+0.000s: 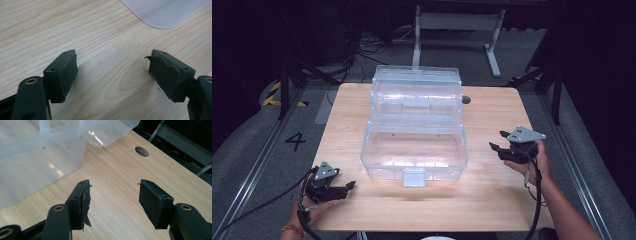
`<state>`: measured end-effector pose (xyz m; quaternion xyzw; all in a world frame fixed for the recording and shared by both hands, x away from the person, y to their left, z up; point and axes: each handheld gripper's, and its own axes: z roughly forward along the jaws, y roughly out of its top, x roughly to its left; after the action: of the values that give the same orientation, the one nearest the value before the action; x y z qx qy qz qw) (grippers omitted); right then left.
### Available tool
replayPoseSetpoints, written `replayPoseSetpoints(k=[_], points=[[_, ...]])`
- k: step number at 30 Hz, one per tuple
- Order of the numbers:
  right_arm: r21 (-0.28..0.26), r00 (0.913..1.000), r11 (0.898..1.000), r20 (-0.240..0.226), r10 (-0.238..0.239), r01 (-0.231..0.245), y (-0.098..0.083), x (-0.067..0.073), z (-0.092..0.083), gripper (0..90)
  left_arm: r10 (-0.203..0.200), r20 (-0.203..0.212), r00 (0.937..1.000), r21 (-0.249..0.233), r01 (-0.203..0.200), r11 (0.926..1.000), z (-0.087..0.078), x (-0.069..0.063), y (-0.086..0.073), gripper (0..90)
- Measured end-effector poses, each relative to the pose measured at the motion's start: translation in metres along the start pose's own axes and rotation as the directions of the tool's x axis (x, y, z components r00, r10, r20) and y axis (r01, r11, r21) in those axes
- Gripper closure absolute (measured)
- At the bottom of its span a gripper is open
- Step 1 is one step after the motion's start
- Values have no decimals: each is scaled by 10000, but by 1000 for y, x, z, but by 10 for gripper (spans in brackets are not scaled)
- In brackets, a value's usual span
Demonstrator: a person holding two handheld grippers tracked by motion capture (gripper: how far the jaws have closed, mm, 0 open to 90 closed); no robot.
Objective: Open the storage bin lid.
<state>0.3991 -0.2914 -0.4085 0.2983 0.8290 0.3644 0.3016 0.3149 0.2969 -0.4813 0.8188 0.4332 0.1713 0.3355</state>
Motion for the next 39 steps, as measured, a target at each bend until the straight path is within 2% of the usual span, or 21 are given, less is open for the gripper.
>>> replayPoseSetpoints(k=[7,9,12,15,17,19,22,26,29,31,35,38,39], points=[[419,9999,9991,-121,45,-39,-19,3,-2,410,10,1,10000,45,-10,10000,-2,-1,-2,234],[628,9991,9979,-377,191,-167,-26,4,-2,394,72,8,10000,15,-72,10000,-2,-1,-2,233],[825,9987,9963,-432,273,-236,-37,7,-5,389,92,5,10000,25,-92,10000,-3,-1,-2,233],[1042,9979,9932,-329,560,-523,-48,10,-8,357,84,7,10000,27,-84,10000,-2,-1,-2,233],[1411,9928,9845,-438,1116,-1045,-56,9,-10,322,78,-4,10000,21,-78,10000,-2,-1,-2,232],[1394,9850,9777,-492,1656,-1574,-62,6,-14,313,87,-14,10000,12,-87,10000,-2,-1,-2,232],[1374,9869,9780,-167,1606,-1569,-71,7,-17,308,36,34,10000,27,-36,10000,-2,-1,-2,226],[1679,9867,9733,-176,1618,-1566,-83,12,-17,292,128,69,9999,63,-128,9999,-1,0,0,210],[1727,9834,9695,-228,1802,-1737,-92,16,-19,275,167,125,9998,73,-168,9998,0,1,0,201],[1709,9789,9648,-59,2041,-2001,-99,17,-21,244,194,199,9996,149,-197,9997,1,1,1,188],[1244,9651,9582,-152,2613,-2575,-110,17,-26,240,320,296,9990,183,-325,9993,5,1,5,153],[1314,9601,9525,-175,2793,-2747,-112,17,-27,208,396,322,9987,201,-403,9990,7,2,7,150],[1350,9557,9482,-240,2934,-2877,-112,15,-27,208,393,325,9987,200,-400,9990,7,2,7,150]])
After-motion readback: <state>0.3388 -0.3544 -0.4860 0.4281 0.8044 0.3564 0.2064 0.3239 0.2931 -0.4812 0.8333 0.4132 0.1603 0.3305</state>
